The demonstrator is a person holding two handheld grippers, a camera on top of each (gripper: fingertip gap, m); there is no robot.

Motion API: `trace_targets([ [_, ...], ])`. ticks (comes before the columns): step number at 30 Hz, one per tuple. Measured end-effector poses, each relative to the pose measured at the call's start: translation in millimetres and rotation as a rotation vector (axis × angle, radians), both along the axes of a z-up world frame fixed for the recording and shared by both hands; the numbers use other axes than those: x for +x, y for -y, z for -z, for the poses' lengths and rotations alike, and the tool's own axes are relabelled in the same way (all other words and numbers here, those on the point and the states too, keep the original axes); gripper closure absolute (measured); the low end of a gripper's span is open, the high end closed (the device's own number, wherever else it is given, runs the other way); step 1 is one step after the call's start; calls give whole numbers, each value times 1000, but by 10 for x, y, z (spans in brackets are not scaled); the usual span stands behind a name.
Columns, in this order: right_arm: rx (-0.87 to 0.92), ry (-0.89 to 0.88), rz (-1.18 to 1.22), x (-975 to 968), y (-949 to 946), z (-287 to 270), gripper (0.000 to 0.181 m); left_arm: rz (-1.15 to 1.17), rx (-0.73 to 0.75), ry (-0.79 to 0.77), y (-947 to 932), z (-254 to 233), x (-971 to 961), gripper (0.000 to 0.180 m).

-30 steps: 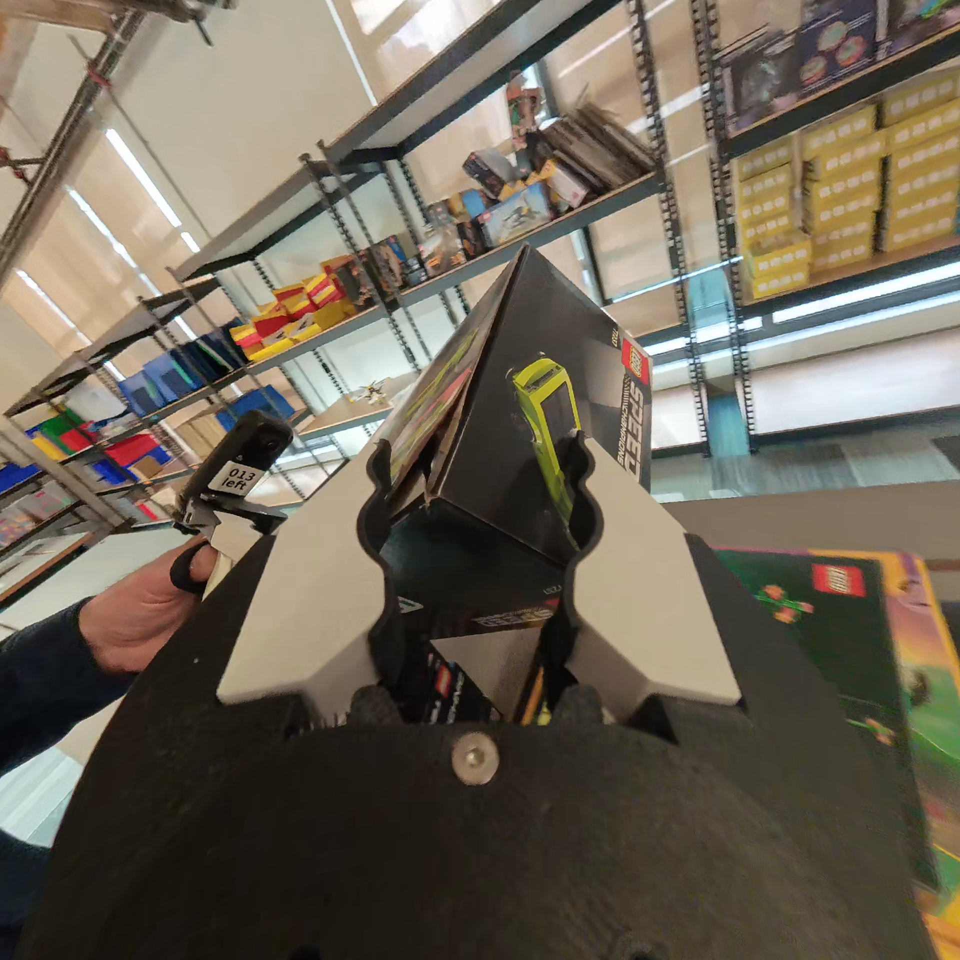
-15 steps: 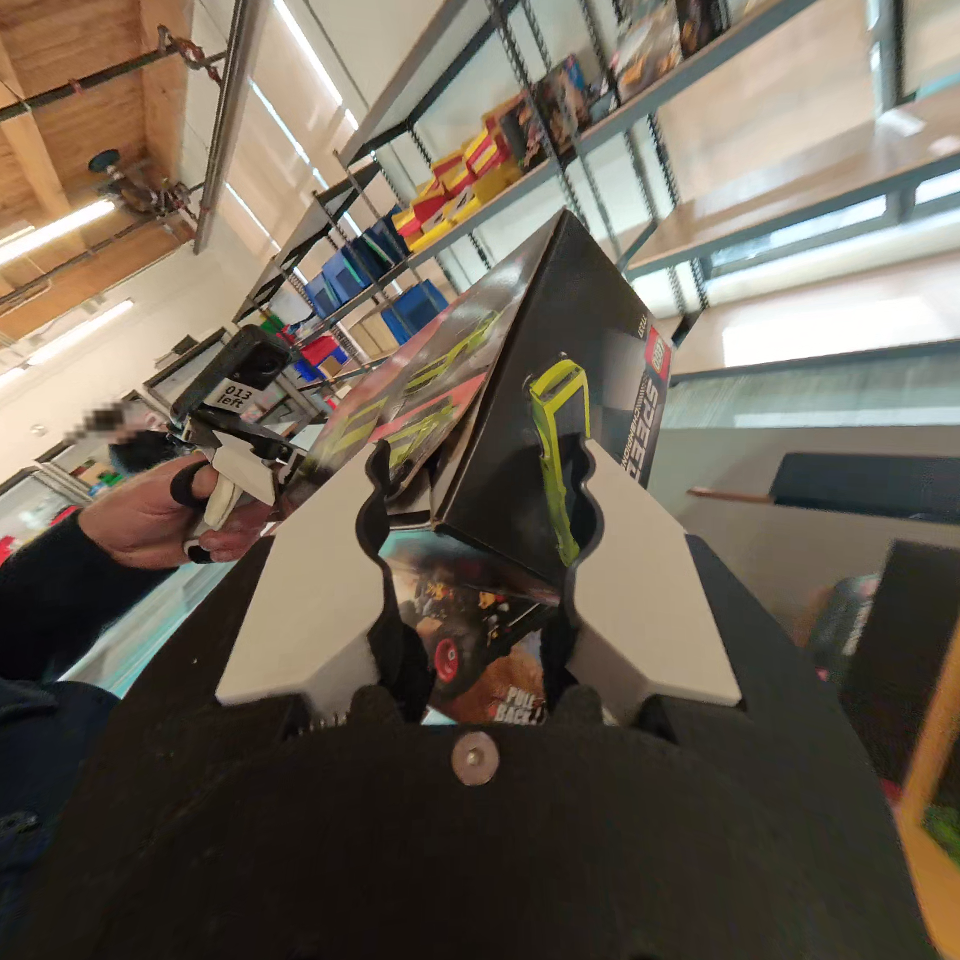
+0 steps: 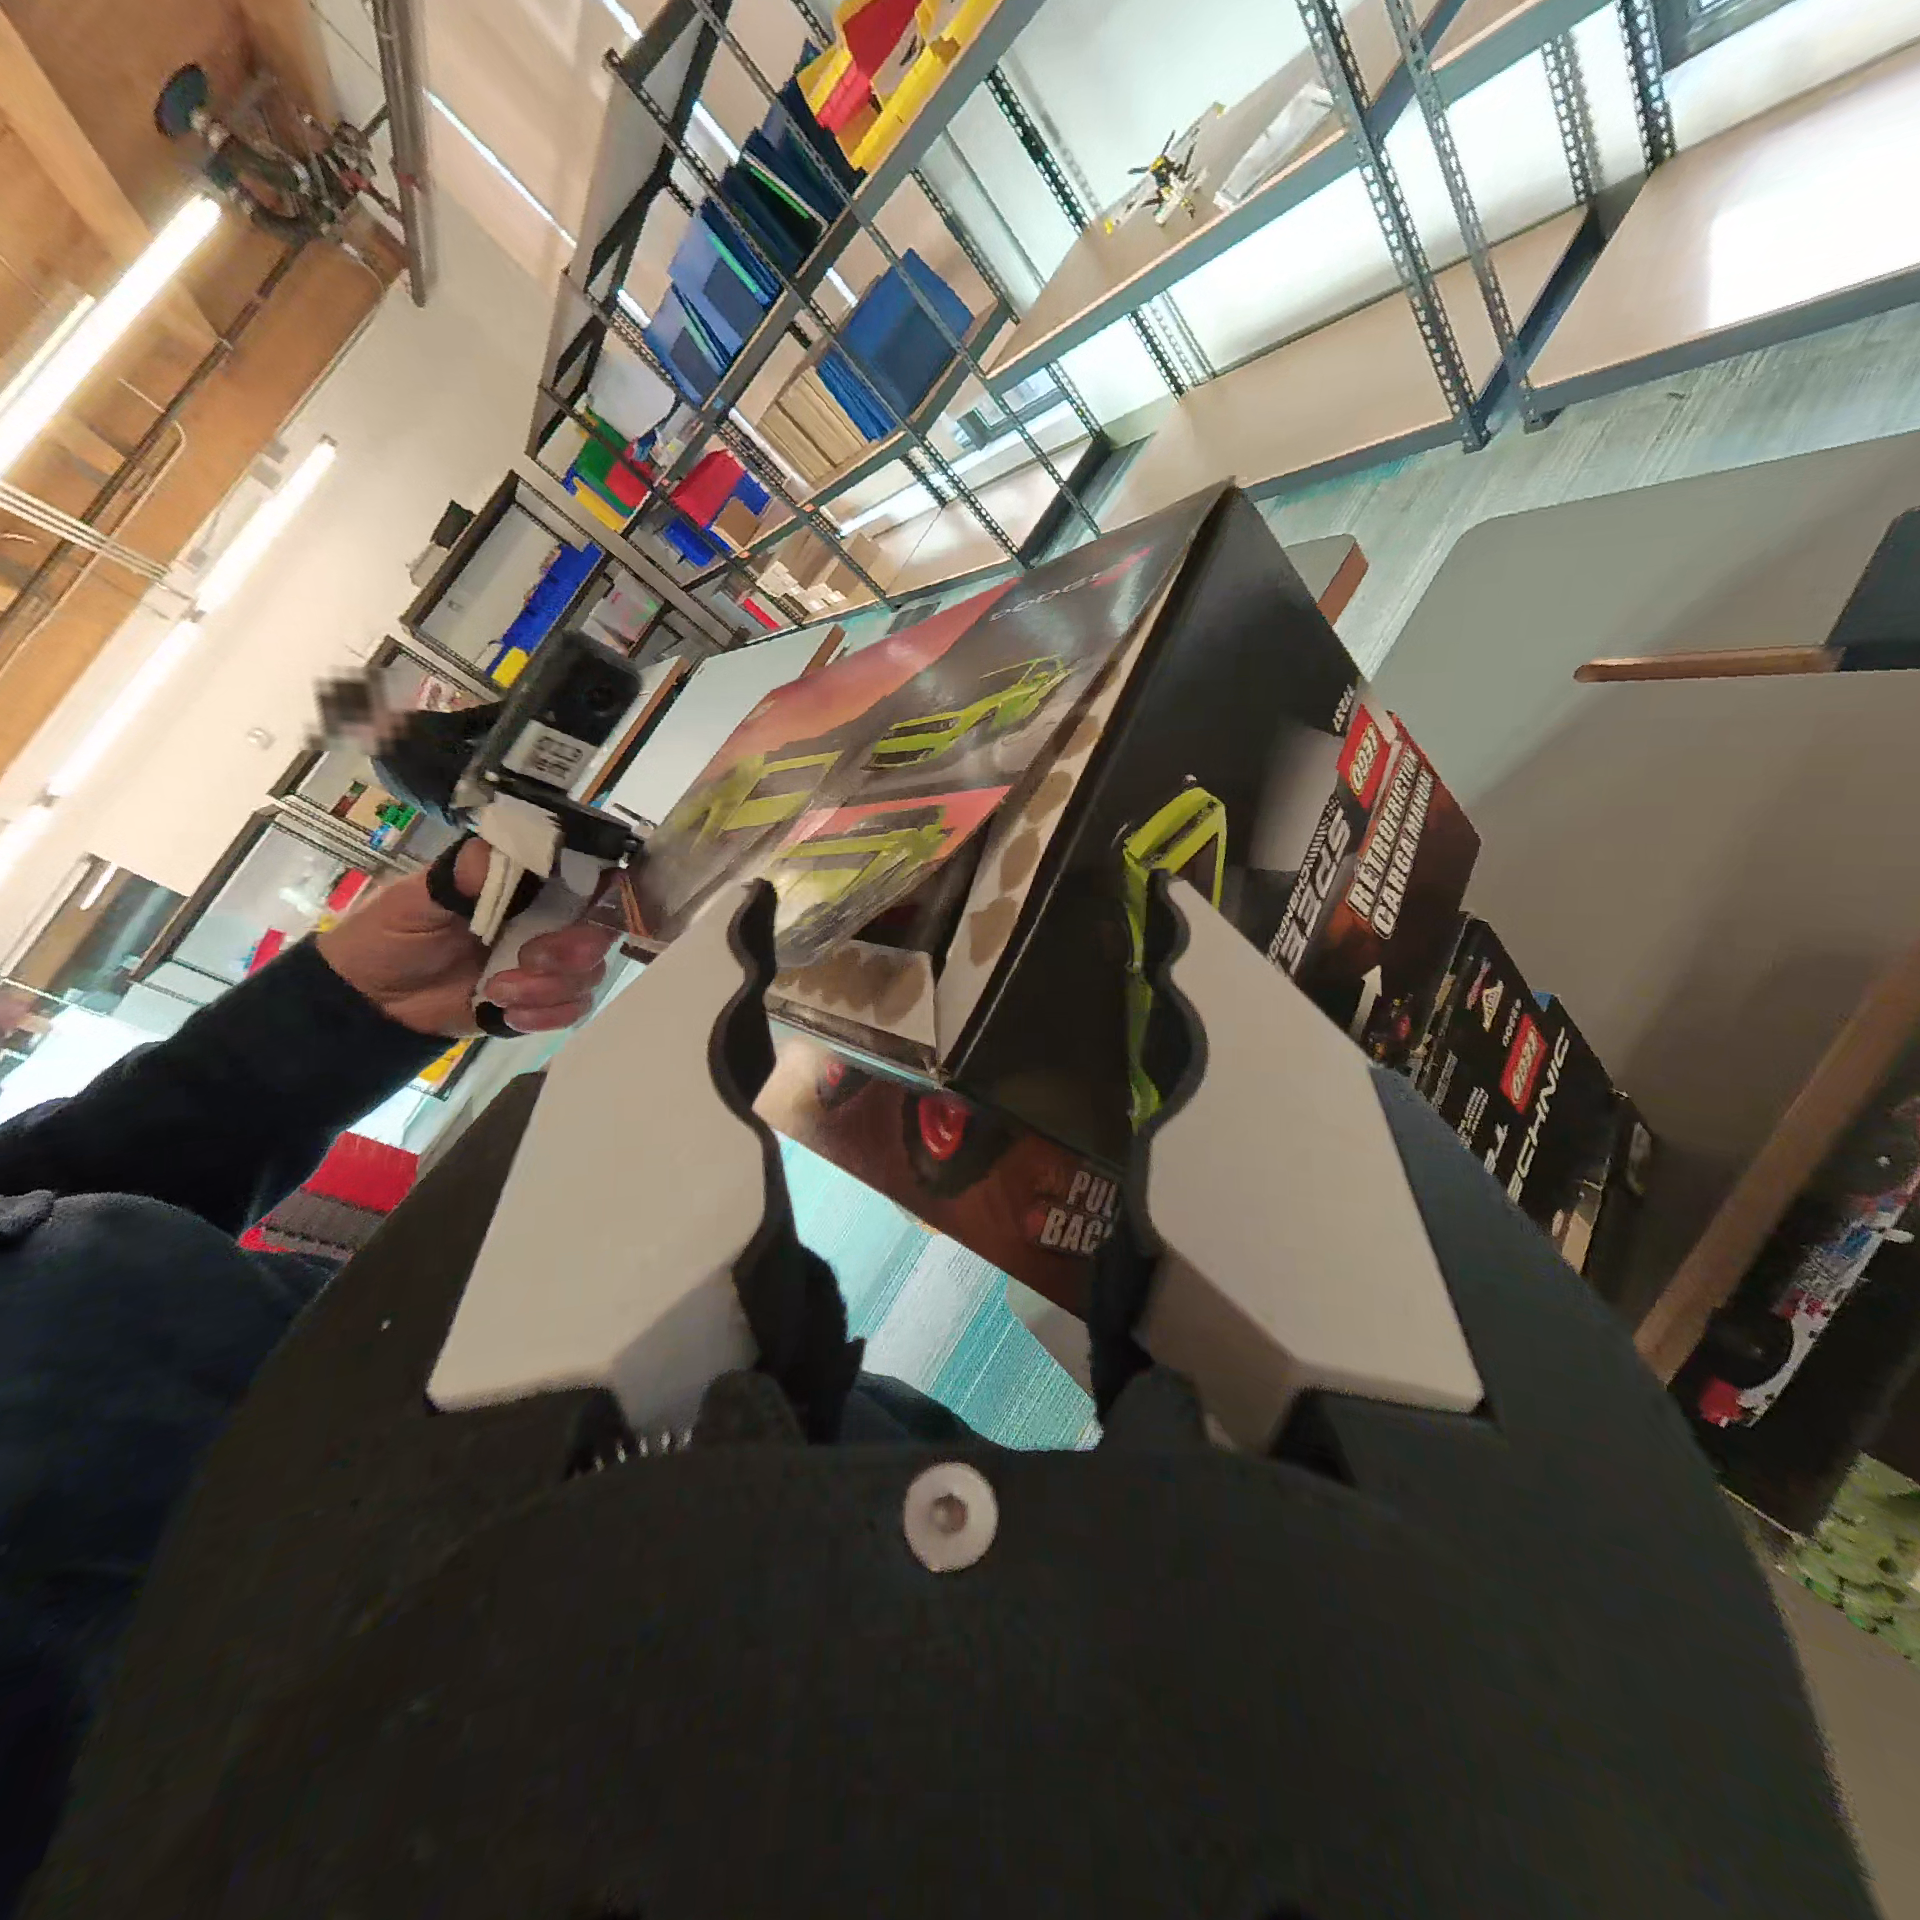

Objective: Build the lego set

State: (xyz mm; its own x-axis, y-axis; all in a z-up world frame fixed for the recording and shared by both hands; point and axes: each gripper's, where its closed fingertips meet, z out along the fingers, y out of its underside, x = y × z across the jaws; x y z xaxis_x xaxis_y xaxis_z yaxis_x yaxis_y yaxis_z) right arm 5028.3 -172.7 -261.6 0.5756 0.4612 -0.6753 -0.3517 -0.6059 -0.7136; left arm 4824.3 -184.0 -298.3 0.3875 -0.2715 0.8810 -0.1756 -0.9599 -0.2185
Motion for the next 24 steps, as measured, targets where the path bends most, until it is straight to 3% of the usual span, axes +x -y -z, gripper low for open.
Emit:
trace_targets([
  [4,-51,-34,-1,78,53,188,86,-96,-100,156,-60,187,-50,39],
  [6,-102,-77,-34,51,110,340,82,-121,-111,189,-99,256,-18,27],
  [11,-260,-154,-110,-182,216,840,74,-138,-101,194,-226,424,1,21],
  [18,-233,-81,-55,-211,147,951,75,-79,-22,149,-404,428,58,21],
  [24,-242,-144,-53,-128,141,895,82,-58,-39,164,-506,374,17,24],
])
